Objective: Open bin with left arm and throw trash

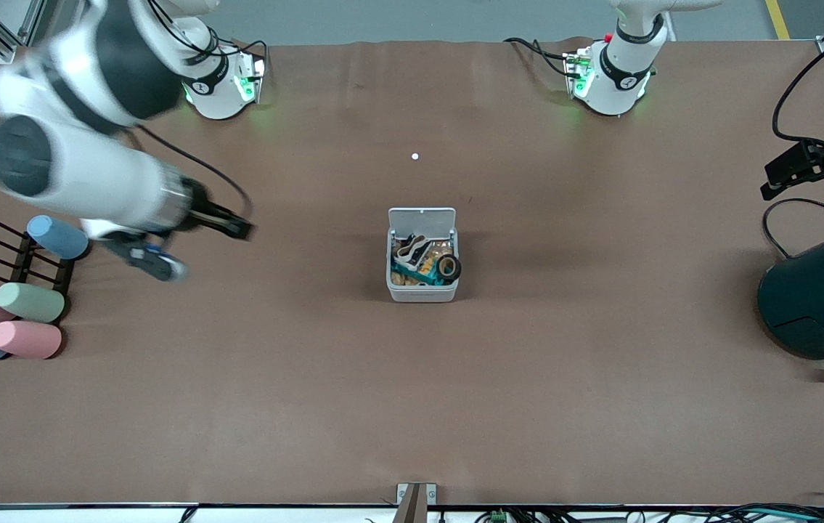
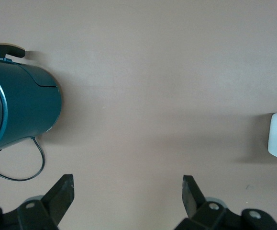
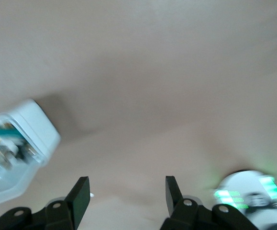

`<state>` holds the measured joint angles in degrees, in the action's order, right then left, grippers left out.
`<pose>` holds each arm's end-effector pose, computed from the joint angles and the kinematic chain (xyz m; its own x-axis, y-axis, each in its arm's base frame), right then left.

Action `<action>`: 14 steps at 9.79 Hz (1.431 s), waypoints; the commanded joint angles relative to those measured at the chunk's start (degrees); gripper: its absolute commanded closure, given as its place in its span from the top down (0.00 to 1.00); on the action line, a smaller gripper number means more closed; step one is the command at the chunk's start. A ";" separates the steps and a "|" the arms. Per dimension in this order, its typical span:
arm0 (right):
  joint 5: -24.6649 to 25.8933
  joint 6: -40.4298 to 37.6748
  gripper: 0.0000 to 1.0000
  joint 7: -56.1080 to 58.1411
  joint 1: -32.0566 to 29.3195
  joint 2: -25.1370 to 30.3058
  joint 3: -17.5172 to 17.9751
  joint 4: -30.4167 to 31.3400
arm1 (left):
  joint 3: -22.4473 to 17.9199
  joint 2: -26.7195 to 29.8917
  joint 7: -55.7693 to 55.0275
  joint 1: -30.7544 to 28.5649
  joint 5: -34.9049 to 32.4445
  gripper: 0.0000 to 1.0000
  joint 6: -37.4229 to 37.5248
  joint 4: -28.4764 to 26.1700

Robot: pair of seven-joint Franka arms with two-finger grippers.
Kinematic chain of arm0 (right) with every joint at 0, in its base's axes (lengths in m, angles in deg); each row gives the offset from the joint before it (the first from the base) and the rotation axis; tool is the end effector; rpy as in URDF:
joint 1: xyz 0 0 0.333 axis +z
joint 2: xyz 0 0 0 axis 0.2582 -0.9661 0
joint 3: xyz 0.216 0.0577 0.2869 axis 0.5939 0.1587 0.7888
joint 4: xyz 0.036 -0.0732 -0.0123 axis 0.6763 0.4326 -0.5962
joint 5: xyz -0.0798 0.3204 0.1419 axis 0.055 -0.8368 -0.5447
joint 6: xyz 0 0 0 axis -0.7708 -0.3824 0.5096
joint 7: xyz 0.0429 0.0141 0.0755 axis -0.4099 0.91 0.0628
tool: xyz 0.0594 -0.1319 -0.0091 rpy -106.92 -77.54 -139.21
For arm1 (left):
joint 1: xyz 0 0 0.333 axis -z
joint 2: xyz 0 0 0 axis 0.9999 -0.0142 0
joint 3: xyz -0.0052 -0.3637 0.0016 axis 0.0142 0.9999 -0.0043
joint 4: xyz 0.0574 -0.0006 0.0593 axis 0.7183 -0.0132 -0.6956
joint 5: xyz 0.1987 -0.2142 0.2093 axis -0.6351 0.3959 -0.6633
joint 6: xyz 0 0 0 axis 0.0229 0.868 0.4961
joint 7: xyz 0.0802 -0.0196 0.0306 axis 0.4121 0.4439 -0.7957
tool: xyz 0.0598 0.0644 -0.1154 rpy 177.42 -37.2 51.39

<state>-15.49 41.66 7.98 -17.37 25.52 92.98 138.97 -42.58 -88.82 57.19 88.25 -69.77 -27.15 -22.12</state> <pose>0.5349 0.1424 0.5757 0.8903 -0.3086 -0.3348 -0.3291 -0.9443 -0.0047 0.5185 -0.0060 0.6504 0.9989 0.0111 0.0466 0.0108 -0.9999 0.0066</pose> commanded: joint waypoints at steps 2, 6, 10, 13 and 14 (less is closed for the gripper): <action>3.00 -3.81 0.91 37.79 -10.93 19.65 0.52 14.79 | -0.18 -0.58 -0.56 -0.64 0.79 1.00 1.02 1.30; 6.45 -3.02 1.00 40.28 -11.39 14.72 0.69 5.99 | -0.18 -0.58 -0.39 -0.99 0.79 1.00 1.02 1.30; 6.97 -0.65 1.00 40.11 -12.36 12.68 0.60 3.76 | -0.18 -0.76 -0.48 -0.99 0.79 1.00 1.02 1.30; 7.85 -0.82 1.00 39.67 -6.70 12.15 -3.92 4.11 | -0.18 -1.11 -0.39 -0.99 0.79 1.00 1.02 1.30; 7.77 -0.99 1.00 39.93 2.23 12.24 -13.97 4.29 | -0.18 -1.11 -0.39 -0.99 0.79 1.00 1.02 1.30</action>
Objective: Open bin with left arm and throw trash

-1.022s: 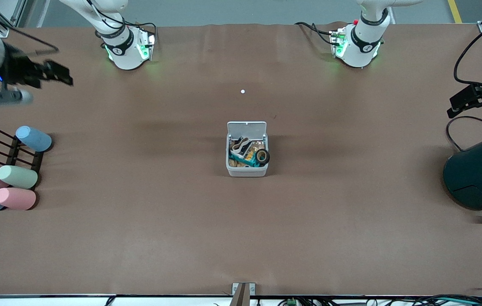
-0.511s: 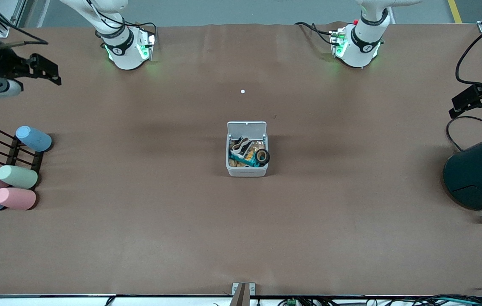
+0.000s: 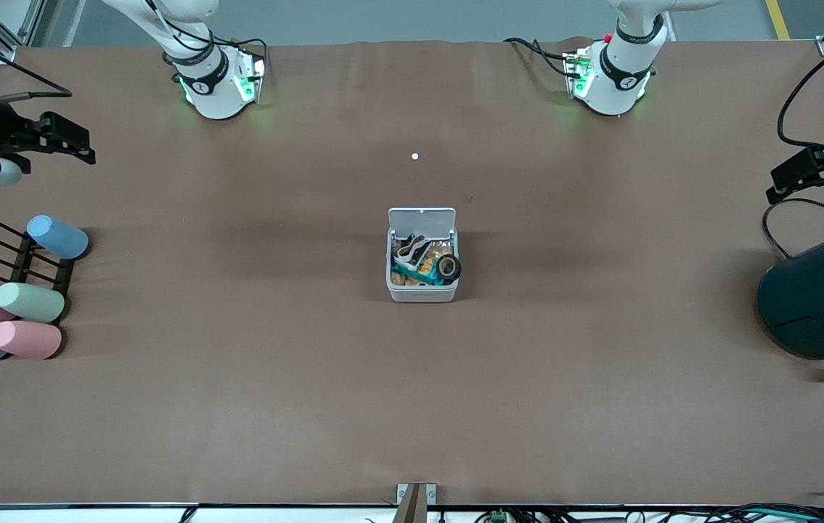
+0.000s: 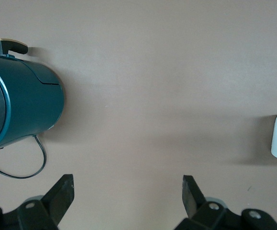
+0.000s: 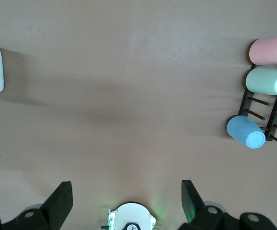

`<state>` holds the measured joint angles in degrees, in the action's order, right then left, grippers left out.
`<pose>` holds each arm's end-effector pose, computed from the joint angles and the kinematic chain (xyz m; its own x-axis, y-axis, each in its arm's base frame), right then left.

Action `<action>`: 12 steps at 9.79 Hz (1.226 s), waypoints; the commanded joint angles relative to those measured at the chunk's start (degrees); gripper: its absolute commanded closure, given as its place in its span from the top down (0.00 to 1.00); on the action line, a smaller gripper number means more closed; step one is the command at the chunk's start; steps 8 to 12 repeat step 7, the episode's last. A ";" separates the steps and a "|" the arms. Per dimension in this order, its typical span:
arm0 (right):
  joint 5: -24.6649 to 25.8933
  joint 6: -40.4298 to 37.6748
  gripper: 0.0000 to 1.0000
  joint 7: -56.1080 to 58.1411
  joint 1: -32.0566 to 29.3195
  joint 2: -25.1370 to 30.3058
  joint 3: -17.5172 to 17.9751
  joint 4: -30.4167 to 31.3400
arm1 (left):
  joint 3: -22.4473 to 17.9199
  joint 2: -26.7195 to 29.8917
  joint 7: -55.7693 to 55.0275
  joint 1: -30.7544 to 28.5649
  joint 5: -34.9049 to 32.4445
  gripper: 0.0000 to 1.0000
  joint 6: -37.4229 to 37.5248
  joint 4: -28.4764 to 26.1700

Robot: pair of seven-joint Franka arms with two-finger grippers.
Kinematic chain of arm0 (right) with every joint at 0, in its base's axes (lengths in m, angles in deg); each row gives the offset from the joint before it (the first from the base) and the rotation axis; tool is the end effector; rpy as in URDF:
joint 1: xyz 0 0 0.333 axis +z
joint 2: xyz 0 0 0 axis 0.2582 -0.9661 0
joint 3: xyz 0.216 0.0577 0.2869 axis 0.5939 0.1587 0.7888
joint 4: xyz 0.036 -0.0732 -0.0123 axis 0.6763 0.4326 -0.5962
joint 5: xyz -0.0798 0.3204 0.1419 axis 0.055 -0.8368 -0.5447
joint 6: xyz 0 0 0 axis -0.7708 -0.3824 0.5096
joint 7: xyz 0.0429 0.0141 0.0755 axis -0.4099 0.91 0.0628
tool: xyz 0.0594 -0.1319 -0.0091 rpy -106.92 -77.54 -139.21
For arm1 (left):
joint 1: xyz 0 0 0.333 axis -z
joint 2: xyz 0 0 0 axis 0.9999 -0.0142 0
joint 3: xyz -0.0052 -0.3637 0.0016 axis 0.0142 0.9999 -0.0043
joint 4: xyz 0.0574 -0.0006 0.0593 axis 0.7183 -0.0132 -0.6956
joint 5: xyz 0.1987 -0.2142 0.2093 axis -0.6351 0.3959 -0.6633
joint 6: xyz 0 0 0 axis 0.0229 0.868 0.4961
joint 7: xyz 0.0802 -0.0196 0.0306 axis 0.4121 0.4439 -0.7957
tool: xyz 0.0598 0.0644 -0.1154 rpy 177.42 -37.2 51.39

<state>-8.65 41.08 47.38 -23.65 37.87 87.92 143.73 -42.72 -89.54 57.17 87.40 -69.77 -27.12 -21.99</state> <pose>0.4873 0.0303 0.6471 0.9759 0.1425 -0.1652 0.1400 -0.9898 -0.0271 0.5225 0.0031 0.6448 0.9989 0.0287 0.0358 0.0285 -0.9996 0.0067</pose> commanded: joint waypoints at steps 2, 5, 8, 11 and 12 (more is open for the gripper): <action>0.66 -0.07 1.00 0.70 12.82 -0.03 -14.46 -0.38 | -0.04 -0.39 -0.28 -0.23 0.79 1.00 0.99 1.16; 0.75 0.38 1.00 0.18 12.91 -0.03 -14.81 -0.38 | -0.04 -0.39 0.24 -0.32 0.53 1.00 0.99 1.16; 0.58 1.25 1.00 0.09 11.69 -0.03 -14.38 -0.47 | -0.04 -0.48 0.42 -0.32 0.70 1.00 0.99 1.25; 0.58 1.25 1.00 0.09 11.69 -0.03 -14.38 -0.47 | -0.04 -0.48 0.42 -0.32 0.70 1.00 0.99 1.25; 0.58 1.25 1.00 0.09 11.69 -0.03 -14.38 -0.47 | -0.04 -0.48 0.42 -0.32 0.70 1.00 0.99 1.25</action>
